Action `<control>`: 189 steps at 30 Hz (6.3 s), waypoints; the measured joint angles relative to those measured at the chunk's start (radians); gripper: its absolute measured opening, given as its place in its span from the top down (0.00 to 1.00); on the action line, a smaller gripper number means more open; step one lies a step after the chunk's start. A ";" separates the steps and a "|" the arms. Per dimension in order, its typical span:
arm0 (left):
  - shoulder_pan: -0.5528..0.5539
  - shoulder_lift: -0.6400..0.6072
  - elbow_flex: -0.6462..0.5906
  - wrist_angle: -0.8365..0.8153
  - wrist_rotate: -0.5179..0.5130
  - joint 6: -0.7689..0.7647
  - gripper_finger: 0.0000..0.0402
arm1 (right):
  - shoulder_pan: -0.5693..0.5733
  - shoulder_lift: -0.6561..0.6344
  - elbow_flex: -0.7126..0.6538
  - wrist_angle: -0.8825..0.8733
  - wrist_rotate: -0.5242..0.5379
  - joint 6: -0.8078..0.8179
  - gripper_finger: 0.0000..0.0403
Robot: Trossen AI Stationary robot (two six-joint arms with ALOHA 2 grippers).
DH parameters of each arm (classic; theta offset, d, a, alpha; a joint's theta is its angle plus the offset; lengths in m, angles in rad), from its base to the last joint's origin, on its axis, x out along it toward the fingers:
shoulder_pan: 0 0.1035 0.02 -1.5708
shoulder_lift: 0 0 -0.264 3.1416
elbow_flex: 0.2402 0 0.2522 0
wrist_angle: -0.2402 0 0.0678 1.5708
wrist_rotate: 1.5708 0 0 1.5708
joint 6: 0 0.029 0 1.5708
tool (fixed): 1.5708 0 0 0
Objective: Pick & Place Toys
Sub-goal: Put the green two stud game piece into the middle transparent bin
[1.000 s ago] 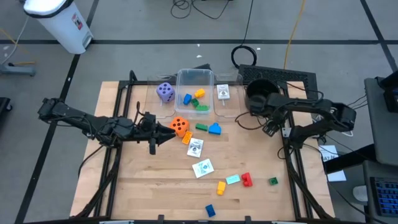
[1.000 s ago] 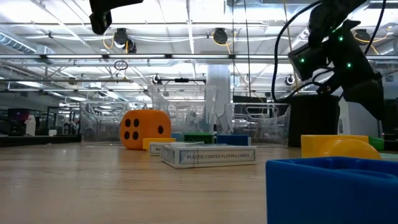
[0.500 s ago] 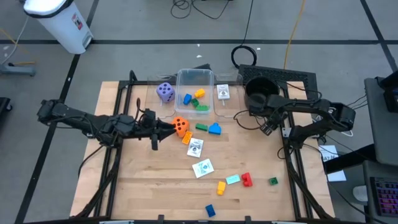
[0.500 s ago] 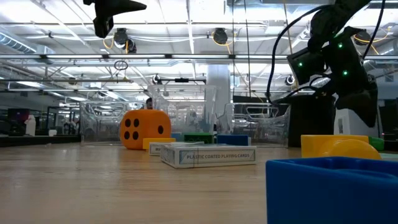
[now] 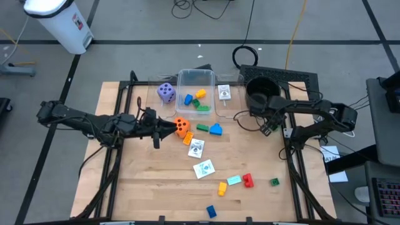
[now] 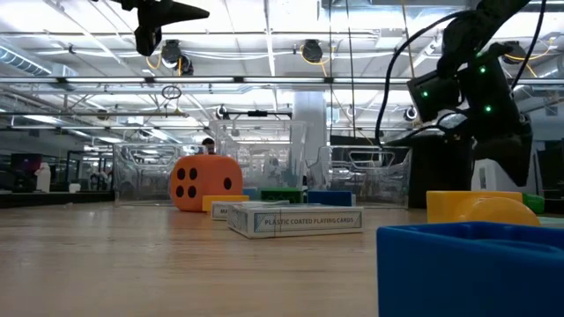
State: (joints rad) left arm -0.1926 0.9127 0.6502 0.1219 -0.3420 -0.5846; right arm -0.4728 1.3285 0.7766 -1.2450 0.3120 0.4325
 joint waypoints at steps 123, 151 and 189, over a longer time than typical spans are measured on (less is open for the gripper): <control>0.002 0.000 0.000 -0.026 0.002 0.062 0.70 | 0.315 -0.502 -0.414 0.641 -0.303 1.074 0.32; 0.005 0.000 0.000 -0.020 0.000 0.060 0.70 | 0.342 -0.553 -0.430 0.964 -0.316 1.003 0.56; 0.259 0.802 0.834 -0.253 0.809 0.426 0.26 | 0.580 -0.183 -0.336 2.172 -0.639 0.923 0.56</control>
State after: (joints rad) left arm 0.0662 1.7142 1.4841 -0.1308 0.4672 -0.1586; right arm 0.1069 1.1450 0.4404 0.9272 -0.3269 1.3558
